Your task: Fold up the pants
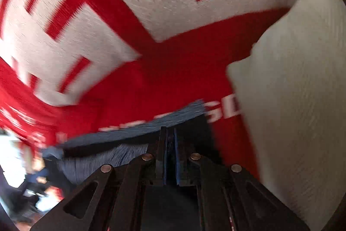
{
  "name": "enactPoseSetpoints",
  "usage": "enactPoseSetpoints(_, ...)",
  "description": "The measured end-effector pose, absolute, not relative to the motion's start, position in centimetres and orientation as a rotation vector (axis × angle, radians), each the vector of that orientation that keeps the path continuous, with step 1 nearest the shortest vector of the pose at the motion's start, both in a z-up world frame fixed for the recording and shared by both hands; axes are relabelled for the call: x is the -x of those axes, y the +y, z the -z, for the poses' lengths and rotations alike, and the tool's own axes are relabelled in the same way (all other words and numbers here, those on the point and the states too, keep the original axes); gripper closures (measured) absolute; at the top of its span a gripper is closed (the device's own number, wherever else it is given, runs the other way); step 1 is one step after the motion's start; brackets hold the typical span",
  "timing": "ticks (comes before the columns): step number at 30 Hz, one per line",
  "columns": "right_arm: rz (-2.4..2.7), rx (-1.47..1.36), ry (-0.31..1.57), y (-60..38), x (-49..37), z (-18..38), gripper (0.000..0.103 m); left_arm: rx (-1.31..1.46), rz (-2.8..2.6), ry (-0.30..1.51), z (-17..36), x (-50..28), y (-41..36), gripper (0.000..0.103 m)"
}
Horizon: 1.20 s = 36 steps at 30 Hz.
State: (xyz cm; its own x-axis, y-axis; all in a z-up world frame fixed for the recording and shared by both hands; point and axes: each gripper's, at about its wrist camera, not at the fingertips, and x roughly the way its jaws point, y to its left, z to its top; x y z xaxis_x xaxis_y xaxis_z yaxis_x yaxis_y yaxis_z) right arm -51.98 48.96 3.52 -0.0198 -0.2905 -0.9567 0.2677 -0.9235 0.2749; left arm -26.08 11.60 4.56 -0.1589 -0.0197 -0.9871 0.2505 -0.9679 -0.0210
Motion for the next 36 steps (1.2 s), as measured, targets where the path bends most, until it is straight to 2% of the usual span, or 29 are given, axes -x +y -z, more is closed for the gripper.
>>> enactPoseSetpoints(1,2.000,-1.849,0.027,48.6,51.5,-4.4,0.091,-1.911,2.217,0.240,-3.8,25.7,11.3,0.033)
enactPoseSetpoints(3,2.013,-1.771,0.133,48.0,50.5,-6.0,0.065,-1.912,2.170,0.216,-2.4,25.0,11.1,0.033)
enactPoseSetpoints(4,2.018,-1.747,0.187,47.7,50.1,-6.5,0.043,-1.918,2.140,0.222,-1.7,24.6,10.9,0.033)
enactPoseSetpoints(5,1.997,-1.741,0.204,47.4,49.7,-6.5,0.041,-1.924,2.116,0.243,-1.1,24.2,10.8,0.033)
enactPoseSetpoints(8,1.941,-1.759,0.259,45.8,49.3,-5.5,0.041,-1.928,2.071,0.278,0.2,23.7,11.1,0.033)
enactPoseSetpoints(10,1.910,-1.783,0.225,44.6,49.4,-4.1,0.041,-1.916,2.067,0.283,0.4,23.5,11.4,0.033)
enactPoseSetpoints(12,1.910,-1.794,0.202,44.0,49.7,-2.9,0.046,-1.911,2.072,0.273,0.4,23.6,11.7,0.033)
enactPoseSetpoints(13,1.896,-1.809,0.189,43.4,50.0,-2.1,0.061,-1.910,2.071,0.269,0.4,23.6,11.8,0.033)
enactPoseSetpoints(14,1.862,-1.849,0.185,42.8,50.4,-1.2,0.096,-1.910,2.068,0.265,0.3,23.6,11.9,0.033)
enactPoseSetpoints(18,2.004,-1.807,0.433,41.4,51.5,-1.8,0.095,-1.863,2.080,0.234,-0.6,23.8,11.4,0.033)
enactPoseSetpoints(22,2.023,-1.860,0.384,40.4,52.9,-1.2,0.093,-1.838,2.044,0.243,-0.7,23.9,10.0,0.033)
enactPoseSetpoints(25,2.054,-1.890,0.365,40.0,52.8,-1.5,0.070,-1.810,2.040,0.258,-1.0,24.1,8.8,0.033)
enactPoseSetpoints(30,2.068,-1.676,0.343,35.9,48.6,-5.0,0.070,-1.794,2.075,0.229,-0.1,26.5,7.6,0.033)
enactPoseSetpoints(36,1.872,-1.641,0.258,27.3,46.8,-1.5,0.070,-1.765,2.052,0.252,2.8,30.3,8.0,0.033)
